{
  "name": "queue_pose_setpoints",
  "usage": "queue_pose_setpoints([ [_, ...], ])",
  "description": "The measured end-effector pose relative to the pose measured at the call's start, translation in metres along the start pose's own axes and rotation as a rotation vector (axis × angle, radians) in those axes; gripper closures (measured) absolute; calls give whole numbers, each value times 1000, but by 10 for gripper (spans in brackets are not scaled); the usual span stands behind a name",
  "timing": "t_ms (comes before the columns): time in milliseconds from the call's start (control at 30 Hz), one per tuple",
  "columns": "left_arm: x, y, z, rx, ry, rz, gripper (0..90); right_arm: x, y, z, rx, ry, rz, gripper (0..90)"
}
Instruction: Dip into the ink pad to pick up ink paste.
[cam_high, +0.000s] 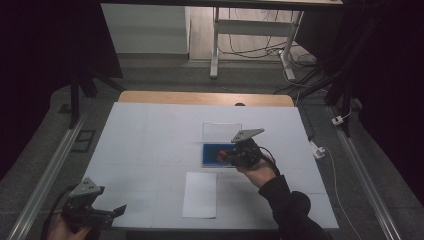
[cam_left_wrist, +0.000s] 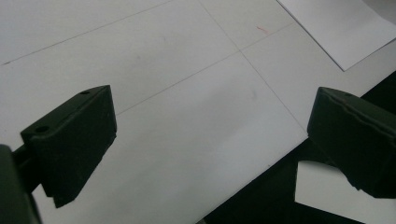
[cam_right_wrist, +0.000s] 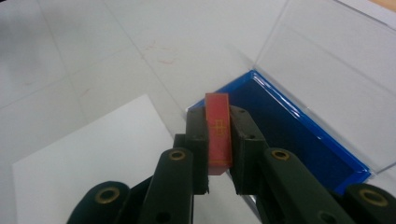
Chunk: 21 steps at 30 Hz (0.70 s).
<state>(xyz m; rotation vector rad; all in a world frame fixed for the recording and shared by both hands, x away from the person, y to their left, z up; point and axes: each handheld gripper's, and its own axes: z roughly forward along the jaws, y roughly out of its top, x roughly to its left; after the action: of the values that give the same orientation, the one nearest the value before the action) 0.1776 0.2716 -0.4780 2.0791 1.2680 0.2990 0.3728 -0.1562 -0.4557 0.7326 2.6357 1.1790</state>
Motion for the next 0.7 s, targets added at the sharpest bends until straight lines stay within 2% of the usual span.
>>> queue_pose_setpoints([
  [367, 0, 0, 0, 1, 3, -2, 16, 22, -3, -9, -6, 43, -30, 791],
  [700, 0, 0, 0, 2, 4, -1, 16, 35, -5, -12, -1, 56, -52, 791],
])
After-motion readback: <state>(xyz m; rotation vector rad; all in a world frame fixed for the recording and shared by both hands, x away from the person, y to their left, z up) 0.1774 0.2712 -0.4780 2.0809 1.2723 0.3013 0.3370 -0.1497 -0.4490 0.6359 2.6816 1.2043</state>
